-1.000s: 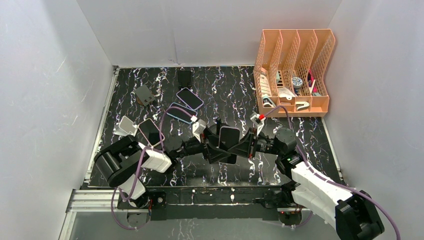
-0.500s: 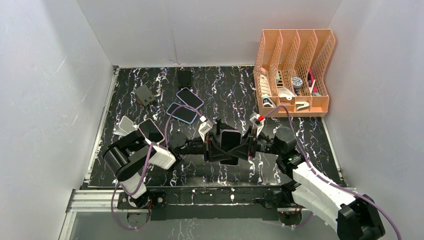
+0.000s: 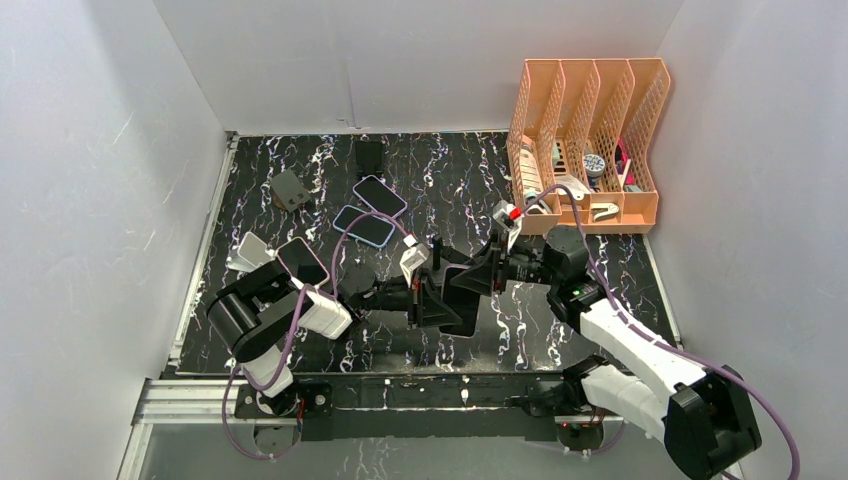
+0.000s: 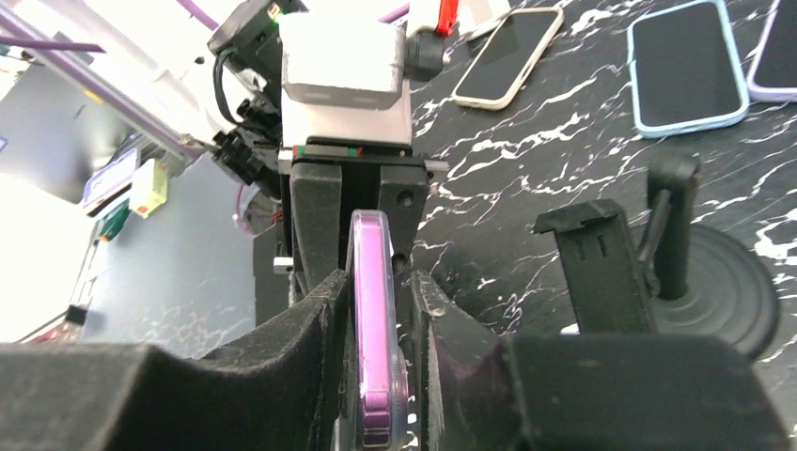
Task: Place the phone on the phone stand
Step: Adjust the phone.
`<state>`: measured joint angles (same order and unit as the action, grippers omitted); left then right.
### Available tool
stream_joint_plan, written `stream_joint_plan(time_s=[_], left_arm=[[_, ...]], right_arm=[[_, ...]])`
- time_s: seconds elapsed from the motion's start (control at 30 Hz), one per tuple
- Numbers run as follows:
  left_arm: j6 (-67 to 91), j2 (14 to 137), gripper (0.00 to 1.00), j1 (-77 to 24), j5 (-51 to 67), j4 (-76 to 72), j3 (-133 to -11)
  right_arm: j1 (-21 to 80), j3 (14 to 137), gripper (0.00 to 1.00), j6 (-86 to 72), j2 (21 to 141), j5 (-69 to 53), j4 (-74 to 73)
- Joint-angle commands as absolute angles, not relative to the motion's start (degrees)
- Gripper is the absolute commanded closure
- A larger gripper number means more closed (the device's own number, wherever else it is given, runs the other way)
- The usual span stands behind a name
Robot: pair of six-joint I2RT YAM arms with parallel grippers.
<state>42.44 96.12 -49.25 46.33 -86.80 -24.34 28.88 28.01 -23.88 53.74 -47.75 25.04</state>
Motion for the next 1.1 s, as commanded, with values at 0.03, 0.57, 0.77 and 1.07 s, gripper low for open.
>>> stream_joint_plan(time_s=[0.03, 0.57, 0.77, 1.07], left_arm=[[41.8, 94.7, 1.0, -49.3, 47.3, -102.4, -24.8], [36.8, 92.1, 0.31, -42.1, 39.7, -99.9, -18.0], [18.1, 80.8, 0.29, -41.4, 28.4, -77.7, -15.3], [5.9, 88.4, 0.28, -41.6, 19.2, -73.4, -18.0]], right_arm=[[28.7, 29.6, 0.62, -25.1, 55.2, -53.6, 29.1], [15.2, 27.1, 0.99, -27.5, 47.3, -55.5, 27.4], [6.1, 18.3, 0.99, -46.3, 51.6, -55.9, 54.5], [4.9, 21.8, 0.99, -79.1, 78.4, -59.3, 104.4]])
